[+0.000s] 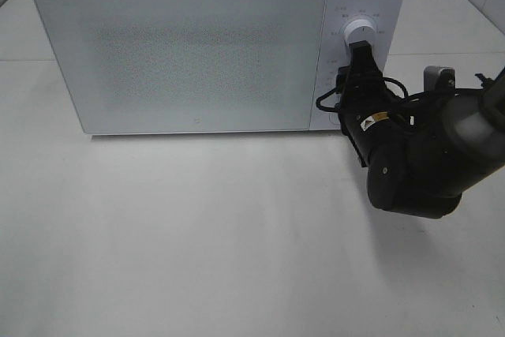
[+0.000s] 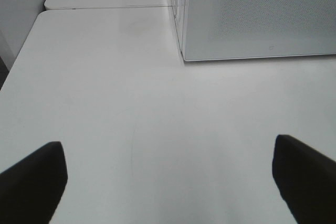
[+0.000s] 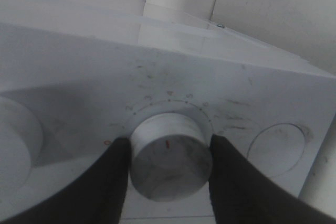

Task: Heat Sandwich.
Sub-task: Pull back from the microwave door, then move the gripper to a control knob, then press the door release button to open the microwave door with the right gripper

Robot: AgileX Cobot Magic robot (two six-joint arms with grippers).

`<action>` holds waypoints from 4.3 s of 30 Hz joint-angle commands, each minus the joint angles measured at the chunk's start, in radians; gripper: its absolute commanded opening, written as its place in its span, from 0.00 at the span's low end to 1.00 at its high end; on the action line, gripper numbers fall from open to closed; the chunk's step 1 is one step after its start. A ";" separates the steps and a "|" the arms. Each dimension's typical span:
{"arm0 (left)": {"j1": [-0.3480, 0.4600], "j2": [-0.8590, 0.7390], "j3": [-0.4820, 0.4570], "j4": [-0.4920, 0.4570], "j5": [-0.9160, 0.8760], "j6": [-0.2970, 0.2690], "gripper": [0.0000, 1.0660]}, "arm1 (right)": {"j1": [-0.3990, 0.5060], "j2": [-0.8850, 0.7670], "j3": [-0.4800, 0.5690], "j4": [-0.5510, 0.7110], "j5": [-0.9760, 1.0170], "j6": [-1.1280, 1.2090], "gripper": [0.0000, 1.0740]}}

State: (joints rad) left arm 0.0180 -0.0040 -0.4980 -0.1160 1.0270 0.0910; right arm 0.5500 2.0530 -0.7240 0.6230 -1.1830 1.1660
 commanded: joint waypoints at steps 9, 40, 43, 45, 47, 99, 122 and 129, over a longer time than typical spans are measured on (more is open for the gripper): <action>0.003 -0.028 0.004 -0.003 0.000 -0.004 0.97 | -0.002 -0.010 -0.019 0.017 -0.173 0.361 0.12; 0.003 -0.028 0.004 -0.003 0.000 -0.004 0.97 | -0.002 -0.010 -0.019 0.036 -0.173 0.437 0.17; 0.003 -0.028 0.004 -0.003 0.000 -0.004 0.97 | -0.002 -0.010 -0.019 0.036 -0.173 0.432 0.18; 0.003 -0.028 0.004 -0.003 0.000 -0.004 0.97 | -0.002 -0.010 -0.019 0.036 -0.173 0.428 0.21; 0.003 -0.028 0.004 -0.003 0.000 -0.004 0.97 | -0.002 -0.010 -0.019 0.036 -0.173 0.426 0.22; 0.003 -0.028 0.004 -0.003 0.000 -0.004 0.97 | -0.002 -0.275 0.278 -0.212 -0.016 0.221 0.71; 0.003 -0.028 0.004 -0.003 0.000 -0.004 0.97 | -0.002 -0.709 0.272 -0.277 0.820 -0.580 0.71; 0.003 -0.028 0.004 -0.003 0.000 -0.004 0.97 | -0.002 -0.731 0.172 -0.278 1.092 -0.824 0.71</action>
State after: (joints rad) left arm 0.0180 -0.0040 -0.4980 -0.1160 1.0270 0.0910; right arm 0.5530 1.3300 -0.5410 0.3600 -0.1330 0.3940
